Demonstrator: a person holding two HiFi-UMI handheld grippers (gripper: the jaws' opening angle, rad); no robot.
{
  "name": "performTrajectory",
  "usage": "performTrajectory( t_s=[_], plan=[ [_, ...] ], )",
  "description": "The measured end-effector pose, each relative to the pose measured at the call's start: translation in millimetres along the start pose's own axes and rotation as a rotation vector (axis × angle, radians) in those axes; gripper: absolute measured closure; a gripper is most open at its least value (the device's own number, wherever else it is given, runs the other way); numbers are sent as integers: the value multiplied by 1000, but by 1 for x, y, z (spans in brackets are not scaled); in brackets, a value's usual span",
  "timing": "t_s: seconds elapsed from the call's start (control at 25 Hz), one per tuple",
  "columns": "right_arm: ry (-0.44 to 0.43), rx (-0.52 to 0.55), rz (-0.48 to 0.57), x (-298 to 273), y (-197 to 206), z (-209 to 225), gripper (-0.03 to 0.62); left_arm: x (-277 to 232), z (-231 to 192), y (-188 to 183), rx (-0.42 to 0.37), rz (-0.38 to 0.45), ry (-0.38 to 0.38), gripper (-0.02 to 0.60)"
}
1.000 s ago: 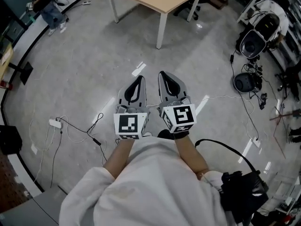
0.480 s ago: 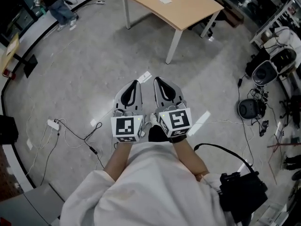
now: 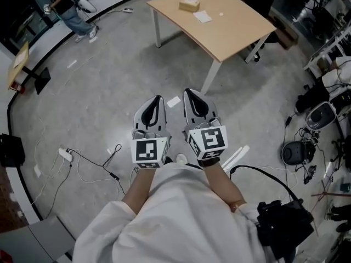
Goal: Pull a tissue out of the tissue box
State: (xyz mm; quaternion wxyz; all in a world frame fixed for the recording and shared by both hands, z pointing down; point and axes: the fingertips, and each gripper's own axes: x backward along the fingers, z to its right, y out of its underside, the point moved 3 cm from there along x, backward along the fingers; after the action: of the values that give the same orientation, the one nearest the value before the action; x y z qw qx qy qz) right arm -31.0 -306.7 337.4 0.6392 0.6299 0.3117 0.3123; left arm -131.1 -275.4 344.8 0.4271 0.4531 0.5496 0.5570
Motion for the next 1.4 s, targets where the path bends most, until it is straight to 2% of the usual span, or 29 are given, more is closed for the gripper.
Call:
performTrajectory(
  t_s=[0.16,0.32,0.44,0.56,0.68,0.88,1.0,1.2,1.4],
  plan=[
    [-55,-26,-65,-46,20,2,592,-32,-27,8,12,-40,-33,580],
    [-81,-17,-85,-109,30,-10,592,-63,-83,25,45,-72,-52,580],
    [-48,-9,-88,-167,40,-9,592,-102,-133,35,54,-57,-33,580],
    [18,-20,-90,-234,45,6,592,-156,-181,37,26,-31,-2,580],
    [54,-19,-64,-306,31,4,592,-200,-238,24,3,-6,35,580],
    [82,-9,-63,-385,20,-12,592,-257,-315,21,35,-18,93,580],
    [118,-70,-104,-414,28,2,592,-290,-334,26,91,-17,132,580],
    [165,-40,-113,-449,29,48,592,-352,-336,39,156,-20,204,580],
    [176,-58,-91,-494,40,117,592,-432,-321,50,150,-32,252,580]
  ],
)
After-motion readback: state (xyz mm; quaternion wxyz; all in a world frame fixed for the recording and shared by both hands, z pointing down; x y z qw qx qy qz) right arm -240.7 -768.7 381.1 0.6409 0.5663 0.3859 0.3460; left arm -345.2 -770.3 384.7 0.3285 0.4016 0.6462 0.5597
